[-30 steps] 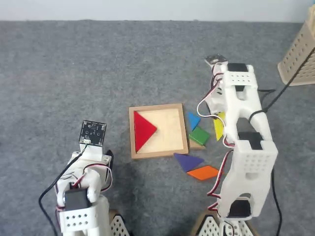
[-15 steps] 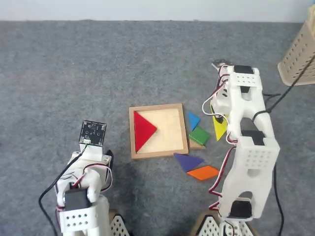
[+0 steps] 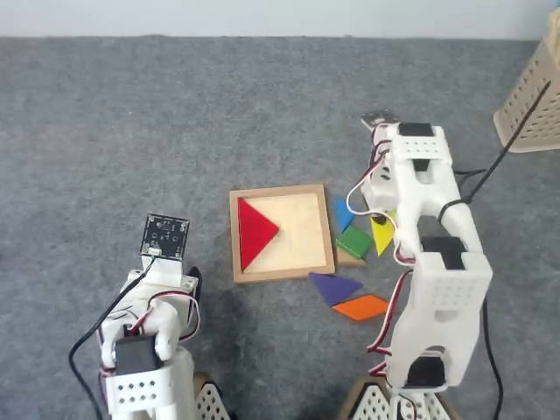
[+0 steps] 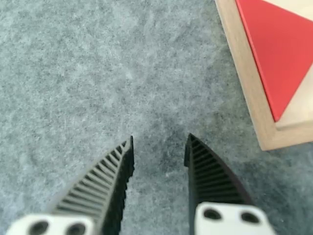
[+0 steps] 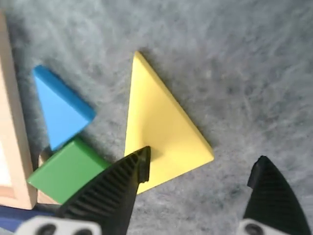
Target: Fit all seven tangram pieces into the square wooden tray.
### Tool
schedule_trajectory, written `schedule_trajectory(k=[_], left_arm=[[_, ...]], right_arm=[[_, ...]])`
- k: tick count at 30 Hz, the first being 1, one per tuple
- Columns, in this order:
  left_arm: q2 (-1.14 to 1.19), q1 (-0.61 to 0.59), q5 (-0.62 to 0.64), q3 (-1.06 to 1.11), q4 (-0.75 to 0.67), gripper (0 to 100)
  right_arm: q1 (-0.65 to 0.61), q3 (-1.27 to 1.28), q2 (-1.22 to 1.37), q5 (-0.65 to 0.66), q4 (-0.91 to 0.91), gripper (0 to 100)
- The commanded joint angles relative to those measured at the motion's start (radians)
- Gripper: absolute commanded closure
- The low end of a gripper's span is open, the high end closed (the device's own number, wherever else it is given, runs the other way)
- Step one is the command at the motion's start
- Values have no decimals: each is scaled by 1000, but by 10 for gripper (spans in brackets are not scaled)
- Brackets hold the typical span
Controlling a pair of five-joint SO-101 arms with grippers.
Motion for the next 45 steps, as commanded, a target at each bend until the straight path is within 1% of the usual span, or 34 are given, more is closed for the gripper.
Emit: schedule_trajectory(k=[1, 8, 13, 16, 23, 28, 32, 36, 38, 41, 45], left_arm=[[-6, 0, -5, -12, 5, 832], [-6, 0, -5, -12, 5, 832], [-6, 0, -5, -12, 5, 832], [-6, 0, -5, -12, 5, 832], [-6, 0, -5, -12, 5, 832], [-6, 0, -5, -12, 5, 832], [-6, 0, -5, -12, 5, 832], [-6, 0, -5, -12, 5, 832], [-6, 0, -5, -12, 5, 832], [-6, 0, -5, -12, 5, 832], [-6, 0, -5, -12, 5, 832]], right_arm=[[-38, 86, -56, -14, -44, 659], [-36, 110, -213, -51, -33, 659], [-51, 193, -226, -48, -107, 659], [-54, 204, -234, -46, -111, 659], [-107, 241, -170, -46, -142, 659], [-117, 232, -94, -46, -128, 662], [-117, 226, -93, -51, -120, 743], [-111, 224, -94, -55, -120, 759], [-105, 221, -94, -60, -120, 783], [-76, 198, -97, -83, -113, 818], [-24, 158, -99, -83, -96, 829]])
